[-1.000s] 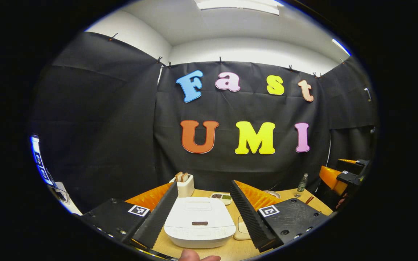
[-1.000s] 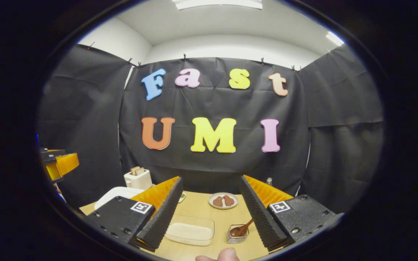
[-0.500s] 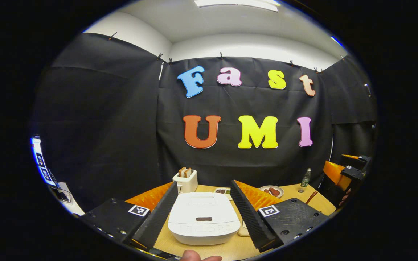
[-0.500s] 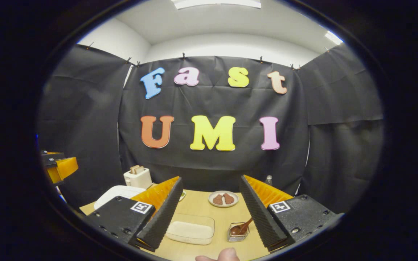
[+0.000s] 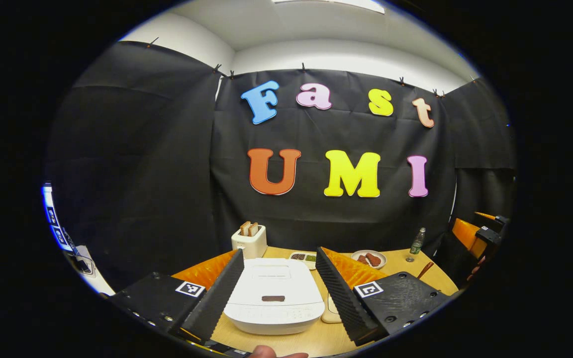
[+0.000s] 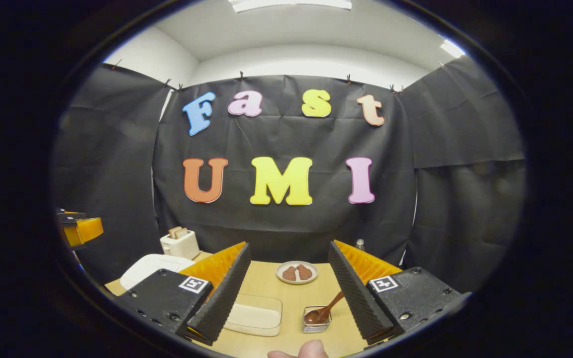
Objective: Close the left gripper, press the button to open the rice cooker; take a wooden spoon from the chopstick holder with the right hand, scoop a spoonful of rice and pour it into the rice cooker, then put the wooden spoon back into the chopstick holder.
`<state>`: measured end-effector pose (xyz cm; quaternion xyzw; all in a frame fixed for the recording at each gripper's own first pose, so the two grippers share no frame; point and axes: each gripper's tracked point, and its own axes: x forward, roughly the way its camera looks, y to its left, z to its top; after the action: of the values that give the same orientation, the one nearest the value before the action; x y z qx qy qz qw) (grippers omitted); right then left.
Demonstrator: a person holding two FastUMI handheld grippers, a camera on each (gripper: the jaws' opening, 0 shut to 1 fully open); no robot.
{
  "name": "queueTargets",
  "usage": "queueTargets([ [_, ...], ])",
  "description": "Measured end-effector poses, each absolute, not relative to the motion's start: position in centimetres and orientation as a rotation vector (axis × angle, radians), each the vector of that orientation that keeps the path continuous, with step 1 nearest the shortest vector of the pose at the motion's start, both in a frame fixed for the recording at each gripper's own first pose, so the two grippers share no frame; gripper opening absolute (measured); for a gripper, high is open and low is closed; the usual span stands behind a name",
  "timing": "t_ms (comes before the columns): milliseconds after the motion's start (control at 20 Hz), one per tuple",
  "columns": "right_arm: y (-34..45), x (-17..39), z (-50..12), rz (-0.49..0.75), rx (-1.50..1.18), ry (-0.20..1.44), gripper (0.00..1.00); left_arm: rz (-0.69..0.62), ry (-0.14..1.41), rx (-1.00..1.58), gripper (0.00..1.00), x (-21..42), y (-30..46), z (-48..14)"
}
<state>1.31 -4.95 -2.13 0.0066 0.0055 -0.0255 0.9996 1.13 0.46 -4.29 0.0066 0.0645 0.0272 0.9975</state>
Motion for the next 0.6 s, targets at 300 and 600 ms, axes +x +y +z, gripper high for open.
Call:
queueTargets([
  [300, -7.8, 2.0, -3.0, -0.078, 0.018, 0.023, 0.99, 0.037, 0.237, -0.009, 0.77, 3.1, 1.1, -6.5],
  [600, -11.5, 2.4, -4.5, -0.135, 0.052, 0.049, 0.99, 0.039, 0.445, -0.036, 0.01, 5.6, 2.2, -10.3],
])
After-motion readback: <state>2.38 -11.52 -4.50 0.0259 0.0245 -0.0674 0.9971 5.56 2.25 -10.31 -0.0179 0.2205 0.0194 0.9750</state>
